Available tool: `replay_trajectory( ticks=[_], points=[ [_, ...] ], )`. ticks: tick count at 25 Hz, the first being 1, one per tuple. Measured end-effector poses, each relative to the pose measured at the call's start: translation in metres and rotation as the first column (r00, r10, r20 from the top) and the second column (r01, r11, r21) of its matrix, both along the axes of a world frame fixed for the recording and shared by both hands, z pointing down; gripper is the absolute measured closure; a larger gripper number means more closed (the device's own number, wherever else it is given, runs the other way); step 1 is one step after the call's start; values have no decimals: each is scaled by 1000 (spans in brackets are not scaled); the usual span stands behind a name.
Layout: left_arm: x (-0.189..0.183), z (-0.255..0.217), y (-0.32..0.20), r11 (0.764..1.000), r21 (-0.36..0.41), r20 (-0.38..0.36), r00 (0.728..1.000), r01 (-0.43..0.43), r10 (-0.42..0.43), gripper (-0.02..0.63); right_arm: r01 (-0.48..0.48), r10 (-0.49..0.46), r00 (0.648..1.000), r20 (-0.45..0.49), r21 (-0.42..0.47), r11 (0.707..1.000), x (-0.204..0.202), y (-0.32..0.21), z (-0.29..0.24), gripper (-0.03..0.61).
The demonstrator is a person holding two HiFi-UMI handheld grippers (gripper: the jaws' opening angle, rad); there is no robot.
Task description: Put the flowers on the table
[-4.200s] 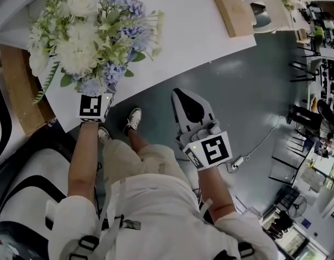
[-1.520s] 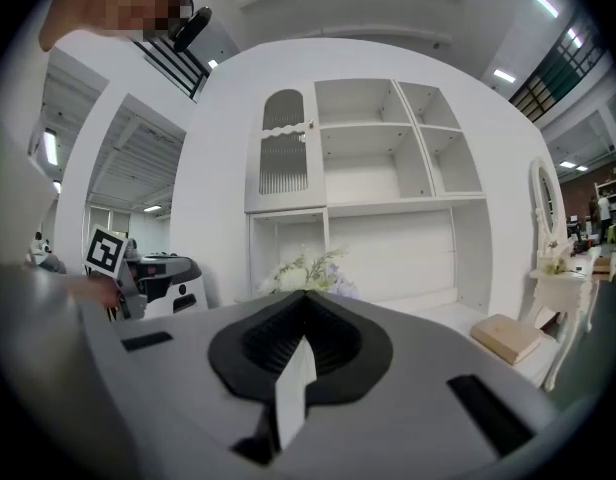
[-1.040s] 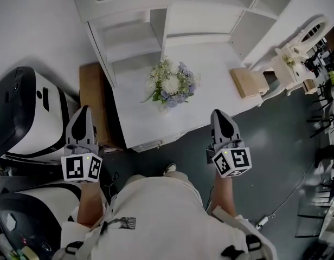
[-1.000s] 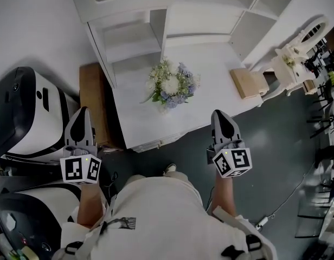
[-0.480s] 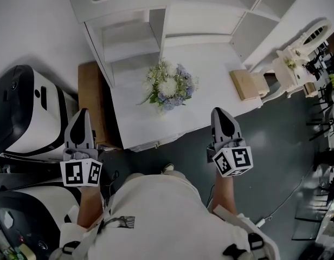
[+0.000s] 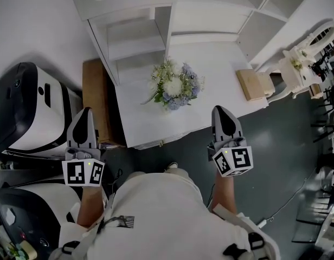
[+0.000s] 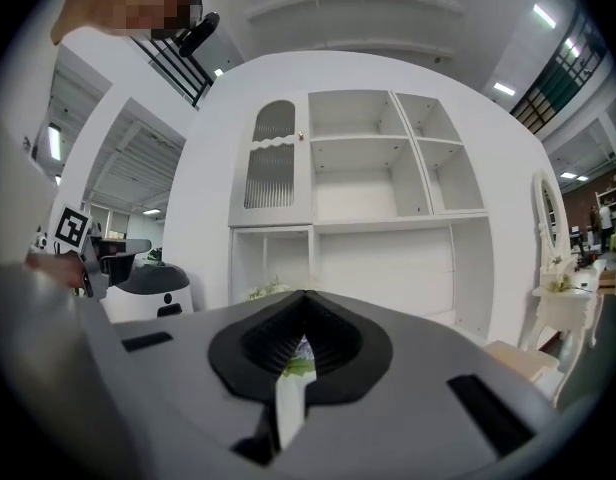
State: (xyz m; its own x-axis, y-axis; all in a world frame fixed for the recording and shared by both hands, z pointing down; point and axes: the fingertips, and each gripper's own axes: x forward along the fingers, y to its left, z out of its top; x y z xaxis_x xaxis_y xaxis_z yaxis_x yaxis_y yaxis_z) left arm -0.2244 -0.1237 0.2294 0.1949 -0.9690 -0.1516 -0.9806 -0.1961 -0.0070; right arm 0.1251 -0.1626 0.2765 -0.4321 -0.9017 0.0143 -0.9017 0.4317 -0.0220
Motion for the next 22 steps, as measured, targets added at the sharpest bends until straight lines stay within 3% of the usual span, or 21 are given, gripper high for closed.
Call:
replay_trajectory(
  ticks=[22],
  points=[
    [-5,-2,-6,1000,29,-35,999,-2,3,600,-26,26,1000,-15,15,1000,-2,1,-4,569]
  ],
)
